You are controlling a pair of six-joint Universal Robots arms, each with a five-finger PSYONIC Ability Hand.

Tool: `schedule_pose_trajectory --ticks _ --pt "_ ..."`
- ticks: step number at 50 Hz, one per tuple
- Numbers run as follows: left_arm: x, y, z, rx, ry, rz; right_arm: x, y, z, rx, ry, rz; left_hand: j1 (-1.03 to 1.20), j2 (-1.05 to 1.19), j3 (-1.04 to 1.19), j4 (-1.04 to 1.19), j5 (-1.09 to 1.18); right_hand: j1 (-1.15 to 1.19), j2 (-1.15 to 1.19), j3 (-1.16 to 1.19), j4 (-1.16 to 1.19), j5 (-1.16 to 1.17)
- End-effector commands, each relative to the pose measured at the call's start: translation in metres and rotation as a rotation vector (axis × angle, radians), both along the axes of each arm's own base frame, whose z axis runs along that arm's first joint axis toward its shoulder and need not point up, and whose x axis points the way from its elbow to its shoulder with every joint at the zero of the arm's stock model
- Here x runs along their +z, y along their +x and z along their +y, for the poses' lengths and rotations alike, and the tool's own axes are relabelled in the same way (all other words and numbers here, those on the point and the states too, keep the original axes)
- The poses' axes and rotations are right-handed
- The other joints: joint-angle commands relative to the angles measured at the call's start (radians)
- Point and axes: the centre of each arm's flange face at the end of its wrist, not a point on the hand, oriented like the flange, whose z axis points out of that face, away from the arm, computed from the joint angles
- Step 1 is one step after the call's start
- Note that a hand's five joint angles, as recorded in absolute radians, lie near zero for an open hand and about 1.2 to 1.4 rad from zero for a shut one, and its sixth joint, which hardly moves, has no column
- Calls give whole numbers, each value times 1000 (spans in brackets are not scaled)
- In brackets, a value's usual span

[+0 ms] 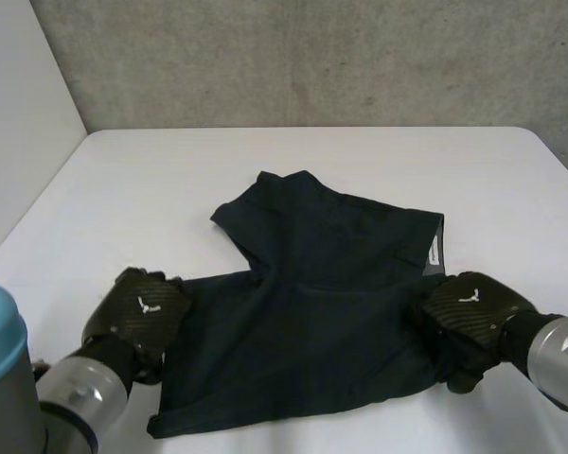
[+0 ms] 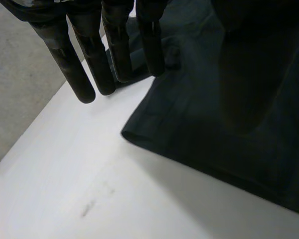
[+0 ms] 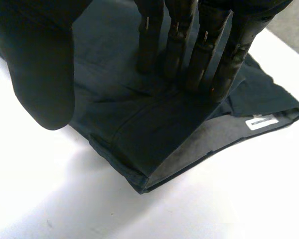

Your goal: Fold the shorts.

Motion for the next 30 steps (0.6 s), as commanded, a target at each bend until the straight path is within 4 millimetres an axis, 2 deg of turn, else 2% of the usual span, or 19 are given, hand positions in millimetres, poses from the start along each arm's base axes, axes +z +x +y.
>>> schedule_pose_trajectory --ticks 1,4,9,20,30 --pt "-7 -1 28 -37 67 70 3 -13 0 -47 -17 -10 42 44 31 46 47 60 -19 1 2 2" --pt "-12 -1 36 -55 98 79 -3 -14 4 -44 5 -12 39 41 28 43 44 -43 -121 -102 -100 -100" --pt "-25 2 48 -88 153 68 -16 -14 11 -14 8 -3 39 41 28 43 44 -52 -131 -111 -109 -110" --pt "-39 6 50 -74 184 44 -43 -21 18 -12 -31 29 42 43 31 46 47 -20 -99 -79 -77 -77" --pt "-48 8 51 -74 167 42 -56 -23 23 16 -65 39 89 90 78 93 93 36 -43 -23 -21 -21"
